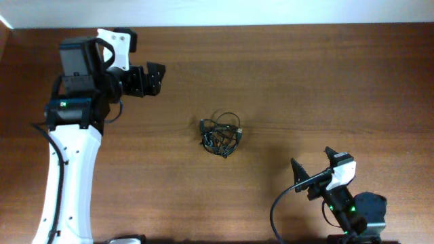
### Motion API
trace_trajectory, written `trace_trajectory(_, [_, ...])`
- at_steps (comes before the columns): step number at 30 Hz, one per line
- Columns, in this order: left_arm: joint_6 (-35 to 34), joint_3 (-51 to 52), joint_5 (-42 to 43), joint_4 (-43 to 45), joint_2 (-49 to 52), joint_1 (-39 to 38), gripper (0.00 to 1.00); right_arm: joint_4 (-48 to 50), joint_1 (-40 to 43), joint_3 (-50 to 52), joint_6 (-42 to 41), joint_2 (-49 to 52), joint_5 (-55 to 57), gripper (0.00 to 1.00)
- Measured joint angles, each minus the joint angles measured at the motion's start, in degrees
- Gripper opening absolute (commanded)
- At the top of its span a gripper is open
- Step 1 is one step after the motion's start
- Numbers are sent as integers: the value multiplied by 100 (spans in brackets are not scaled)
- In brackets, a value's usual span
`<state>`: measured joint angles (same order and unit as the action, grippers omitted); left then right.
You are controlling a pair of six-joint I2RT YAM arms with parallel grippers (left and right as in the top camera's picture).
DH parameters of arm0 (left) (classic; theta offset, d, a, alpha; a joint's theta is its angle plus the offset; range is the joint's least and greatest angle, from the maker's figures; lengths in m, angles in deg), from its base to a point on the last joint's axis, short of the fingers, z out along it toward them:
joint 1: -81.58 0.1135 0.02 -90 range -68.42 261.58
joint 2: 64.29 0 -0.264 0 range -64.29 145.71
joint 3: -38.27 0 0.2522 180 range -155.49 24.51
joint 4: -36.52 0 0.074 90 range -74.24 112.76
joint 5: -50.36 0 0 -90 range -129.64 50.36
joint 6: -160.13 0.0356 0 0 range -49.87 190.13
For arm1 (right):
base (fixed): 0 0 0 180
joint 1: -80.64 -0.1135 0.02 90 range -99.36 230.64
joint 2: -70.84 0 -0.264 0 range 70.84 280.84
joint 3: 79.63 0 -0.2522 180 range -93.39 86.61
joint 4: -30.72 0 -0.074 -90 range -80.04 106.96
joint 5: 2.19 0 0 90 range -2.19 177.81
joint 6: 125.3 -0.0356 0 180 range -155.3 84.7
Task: Untangle cables
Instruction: 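Move the left gripper down onto the black cable bundle and grasp it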
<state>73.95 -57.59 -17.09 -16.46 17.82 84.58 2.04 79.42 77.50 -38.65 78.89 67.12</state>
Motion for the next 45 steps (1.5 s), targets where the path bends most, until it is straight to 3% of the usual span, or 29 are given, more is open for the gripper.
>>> trace_trajectory(2, [31, 0, -15, -13, 81, -155, 87, -426, 0, -798, -55, 754, -188, 99])
trace_trajectory(4, [22, -7, -352, -39, 225, -570, 79, -1016, 0, -2216, -57, 2013, -348, 99])
trace_trajectory(6, [-111, -15, -776, -17, 328, -927, 69, -2216, 0, -3410, 118, 3086, -420, 98])
trace_trajectory(8, [-254, -17, -979, -26, 428, -1224, 66, -3091, 0, -4767, 254, 4391, -472, 99])
trace_trajectory(12, [-522, -31, -1167, -350, 835, -1707, 54, -3501, 0, -6336, 208, 6155, -1327, 97])
trace_trajectory(13, [-538, -31, -1172, -479, 977, -1816, 52, -3320, 0, -6402, 179, 6467, -1729, 90])
trace_trajectory(17, [-328, -37, -881, -1158, 1285, -1904, 48, -3086, 0, -6419, 66, 7442, -2643, 90])
trace_trajectory(21, [1248, -42, -168, -1797, 1609, -1908, 33, -3091, 0, -6419, 22, 7709, -2739, 90])
trace_trajectory(25, [2194, -39, 50, -1880, 1926, -1908, 18, -3091, 0, -6419, 13, 7709, -2529, 90])
trace_trajectory(28, [2393, -42, 105, -1869, 2361, -1908, 20, -3086, 0, -6419, 11, 7709, -2433, 90])
trace_trajectory(29, [2420, -42, 107, -1869, 2463, -1908, 28, -3088, 0, -6419, 11, 7709, -2417, 90])
trace_trajectory(35, [2474, -39, 107, -1871, 2656, -1963, 29, -3088, 0, -6419, 13, 7709, -2415, 89])
trace_trajectory(40, [2509, -39, -111, -1862, 2723, -2264, 18, -3093, 0, -6419, 11, 7709, -2415, 89])
trace_trajectory(43, [2511, -39, -337, -1862, 2924, -2293, 0, -3139, 0, -6419, 11, 7709, -2415, 90])
trace_trajectory(45, [2529, -39, -415, -1838, 2955, -2293, 0, -3141, 0, -6419, 13, 7709, -2369, 89])
